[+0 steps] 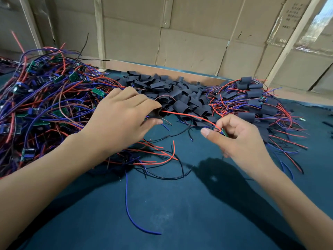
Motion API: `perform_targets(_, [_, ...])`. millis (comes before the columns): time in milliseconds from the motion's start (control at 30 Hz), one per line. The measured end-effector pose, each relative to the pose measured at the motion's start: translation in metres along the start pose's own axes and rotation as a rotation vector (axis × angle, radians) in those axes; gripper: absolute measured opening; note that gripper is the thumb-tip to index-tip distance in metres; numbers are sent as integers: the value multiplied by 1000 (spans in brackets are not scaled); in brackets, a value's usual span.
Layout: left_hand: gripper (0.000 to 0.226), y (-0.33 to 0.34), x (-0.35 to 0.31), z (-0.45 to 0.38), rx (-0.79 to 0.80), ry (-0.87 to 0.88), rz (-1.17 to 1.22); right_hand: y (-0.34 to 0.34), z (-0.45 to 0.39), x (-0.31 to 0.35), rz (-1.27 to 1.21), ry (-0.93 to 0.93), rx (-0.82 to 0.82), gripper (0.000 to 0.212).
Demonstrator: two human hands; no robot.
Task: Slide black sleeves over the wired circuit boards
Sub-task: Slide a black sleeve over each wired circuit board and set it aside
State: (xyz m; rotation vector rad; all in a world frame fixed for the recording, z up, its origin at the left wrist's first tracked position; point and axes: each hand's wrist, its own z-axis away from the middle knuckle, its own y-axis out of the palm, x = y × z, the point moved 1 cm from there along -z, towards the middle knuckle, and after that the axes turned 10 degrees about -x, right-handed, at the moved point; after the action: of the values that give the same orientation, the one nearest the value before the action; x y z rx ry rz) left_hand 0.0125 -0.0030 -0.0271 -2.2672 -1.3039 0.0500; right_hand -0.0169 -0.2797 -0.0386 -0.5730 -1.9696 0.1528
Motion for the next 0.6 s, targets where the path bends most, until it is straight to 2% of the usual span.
perform_targets(100, [31, -2, -7, -2, 28, 107, -67, 4, 6, 8, 69, -73, 57, 44])
perform_targets(167, [30, -4, -13, -3, 33, 151, -73, 9, 12, 12, 86, -100, 90, 38])
perform_targets(233, [28, -5, -21, -5, 32, 176, -56, 16, 17, 15, 3, -93, 157, 29])
perform_targets(333, [25, -7, -27, -6, 19, 185, -17, 18, 19, 18, -213, -36, 259, 41])
perform_targets(533, [23, -8, -21, -6, -40, 138, 11, 16, 14, 17, -346, 26, 204, 43])
perform_targets(600, [20, -7, -19, -7, -75, 109, 32, 15, 13, 15, -297, 55, 145, 38])
